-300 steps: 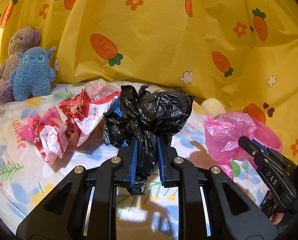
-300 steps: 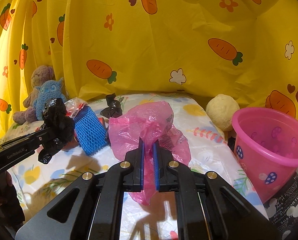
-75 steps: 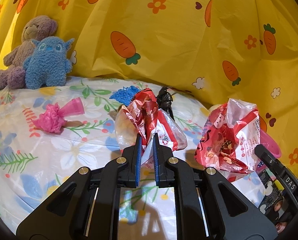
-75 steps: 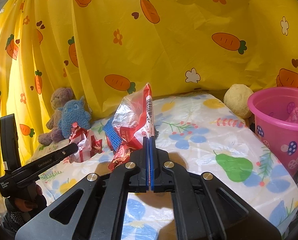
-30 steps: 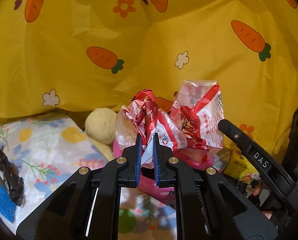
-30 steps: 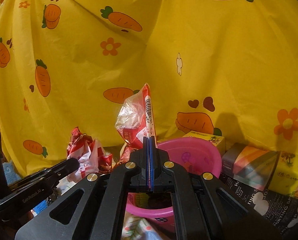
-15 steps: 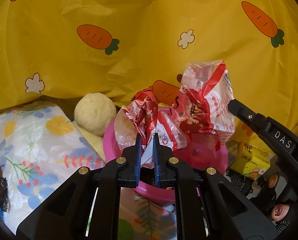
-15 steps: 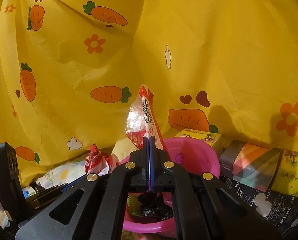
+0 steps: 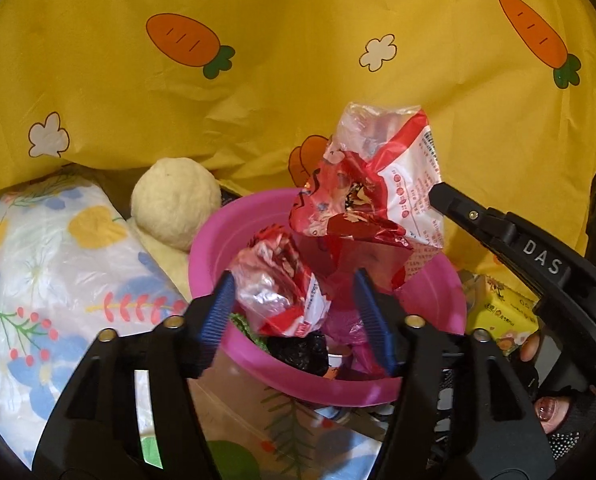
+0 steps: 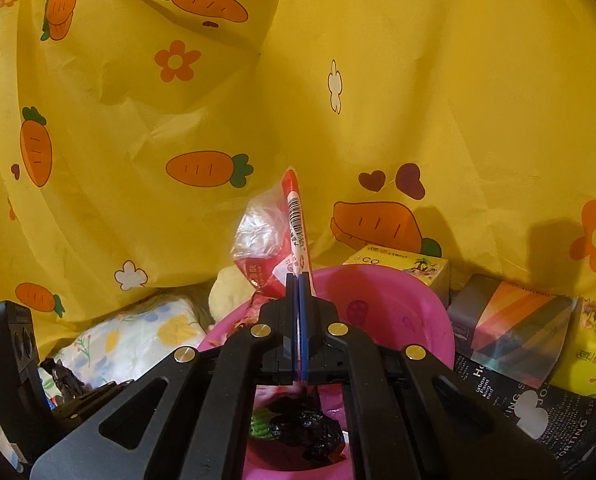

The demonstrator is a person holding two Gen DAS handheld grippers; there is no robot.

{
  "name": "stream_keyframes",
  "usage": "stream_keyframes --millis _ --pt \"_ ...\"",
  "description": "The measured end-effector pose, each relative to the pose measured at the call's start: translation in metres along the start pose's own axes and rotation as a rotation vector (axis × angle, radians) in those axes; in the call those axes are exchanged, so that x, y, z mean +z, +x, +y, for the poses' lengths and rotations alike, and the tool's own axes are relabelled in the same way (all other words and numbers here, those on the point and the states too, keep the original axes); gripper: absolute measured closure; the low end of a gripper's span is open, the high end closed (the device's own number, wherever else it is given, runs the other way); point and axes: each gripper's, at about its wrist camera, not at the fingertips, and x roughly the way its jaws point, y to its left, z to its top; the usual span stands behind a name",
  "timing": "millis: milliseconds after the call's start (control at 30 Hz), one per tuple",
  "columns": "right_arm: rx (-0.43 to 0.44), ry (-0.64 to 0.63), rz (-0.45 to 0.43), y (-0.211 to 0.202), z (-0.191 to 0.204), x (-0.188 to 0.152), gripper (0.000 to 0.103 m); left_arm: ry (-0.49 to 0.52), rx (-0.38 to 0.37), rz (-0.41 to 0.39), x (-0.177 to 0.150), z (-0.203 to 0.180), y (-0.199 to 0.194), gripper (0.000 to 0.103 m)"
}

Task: Collect trash
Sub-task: 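Open both tools to drop the wrappers into the bucket, then move both open tools back toward the blue mesh sleeve and pink bag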

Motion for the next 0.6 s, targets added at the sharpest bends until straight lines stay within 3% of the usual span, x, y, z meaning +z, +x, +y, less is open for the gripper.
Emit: stream_keyframes --millis 200,267,333,367,600 --pt "-0.028 -0.014 0.087 0.019 -0.002 -0.006 0.1 -0.087 0.069 -0.055 0.0 0.028 -0.027 0.016" --pt "-0.045 -0.032 0.07 0.014 0.0 -0.008 0.087 -0.105 0.102 -0.092 -0.002 0.036 -0.042 0.011" --pt "-0.064 -0.03 0.039 0.007 0.0 -0.01 0.054 -0.11 0.148 -0.127 -0.004 0.041 -0.058 0.008" --pt "-0.075 -0.028 0.02 0.002 0.0 -0.01 0.046 -0.115 0.167 -0.139 -0.005 0.044 -0.064 0.007" --pt "-0.106 -0.056 -0.014 -0.024 0.006 -0.015 0.034 -0.155 0.244 -0.2 -0.024 0.057 -0.116 0.006"
